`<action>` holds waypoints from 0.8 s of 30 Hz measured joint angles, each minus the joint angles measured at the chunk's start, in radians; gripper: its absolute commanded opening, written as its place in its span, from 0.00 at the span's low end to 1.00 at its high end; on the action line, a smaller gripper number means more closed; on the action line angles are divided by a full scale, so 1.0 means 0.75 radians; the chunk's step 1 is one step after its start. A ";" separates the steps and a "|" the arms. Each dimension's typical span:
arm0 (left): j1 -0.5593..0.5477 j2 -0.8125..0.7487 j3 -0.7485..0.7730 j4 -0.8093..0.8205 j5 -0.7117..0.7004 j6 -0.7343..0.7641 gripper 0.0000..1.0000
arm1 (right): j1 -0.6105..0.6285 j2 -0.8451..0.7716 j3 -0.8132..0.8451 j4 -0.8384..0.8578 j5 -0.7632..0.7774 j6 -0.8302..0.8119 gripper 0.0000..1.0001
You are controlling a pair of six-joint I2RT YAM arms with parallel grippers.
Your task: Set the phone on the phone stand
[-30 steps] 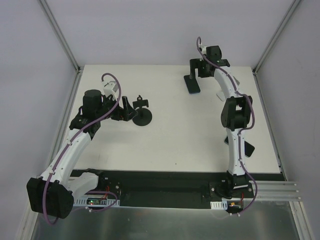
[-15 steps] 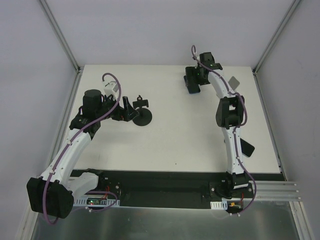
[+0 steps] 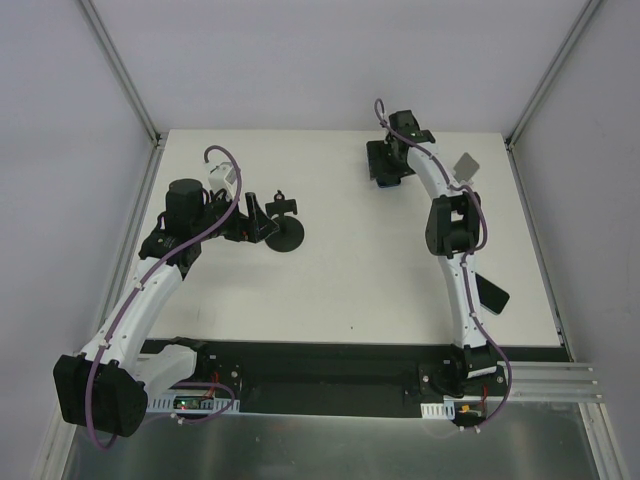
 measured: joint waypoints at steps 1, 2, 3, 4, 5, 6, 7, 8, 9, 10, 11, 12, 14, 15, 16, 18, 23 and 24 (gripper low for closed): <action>0.000 0.000 0.000 0.001 0.000 -0.001 0.81 | 0.006 0.002 0.008 -0.007 0.013 0.001 1.00; 0.000 0.000 0.000 0.001 0.000 -0.001 0.82 | 0.010 0.002 0.015 -0.012 0.024 0.003 0.96; 0.000 0.000 0.000 0.001 0.000 -0.001 0.82 | 0.015 0.002 0.023 -0.019 0.038 0.004 0.91; 0.000 0.000 0.000 0.001 0.000 -0.001 0.81 | 0.019 0.002 0.030 -0.022 0.049 0.005 0.88; 0.000 0.000 0.000 0.001 0.000 -0.001 0.81 | 0.022 0.002 0.032 -0.022 0.058 0.007 0.86; 0.000 0.000 0.000 0.001 0.000 -0.001 0.81 | 0.024 0.002 0.037 -0.024 0.067 0.010 0.84; 0.000 0.000 0.000 0.001 0.000 -0.002 0.81 | 0.026 0.002 0.041 -0.030 0.077 0.013 0.83; 0.000 0.000 0.000 0.002 0.001 -0.002 0.81 | 0.026 0.005 0.047 -0.038 0.084 0.014 0.83; 0.000 0.000 0.000 0.002 0.001 -0.002 0.81 | 0.026 0.010 0.062 -0.051 0.096 0.018 0.83; 0.000 0.000 0.000 0.002 0.001 -0.003 0.81 | 0.026 0.016 0.076 -0.056 0.103 0.019 0.83; 0.000 0.000 0.000 0.002 0.001 -0.003 0.81 | 0.026 0.020 0.085 -0.056 0.108 0.020 0.84; 0.000 0.000 0.000 0.002 0.001 -0.004 0.81 | 0.026 0.023 0.091 -0.060 0.110 0.020 0.84; 0.000 0.001 0.000 0.003 0.002 -0.005 0.81 | 0.026 0.024 0.095 -0.075 0.116 0.019 0.84; 0.000 0.002 0.000 0.006 0.006 -0.007 0.81 | 0.025 0.024 0.097 -0.089 0.117 0.019 0.85; 0.000 0.004 0.000 0.007 0.011 -0.008 0.81 | 0.025 0.024 0.097 -0.095 0.117 0.018 0.85; 0.000 0.007 0.000 0.009 0.023 -0.010 0.81 | 0.025 0.025 0.097 -0.104 0.116 0.018 0.85; 0.000 0.012 0.000 0.012 0.030 -0.011 0.82 | 0.026 0.025 0.097 -0.120 0.116 0.016 0.87; 0.000 0.012 0.000 0.015 0.032 -0.012 0.82 | 0.026 0.025 0.097 -0.120 0.116 0.016 0.86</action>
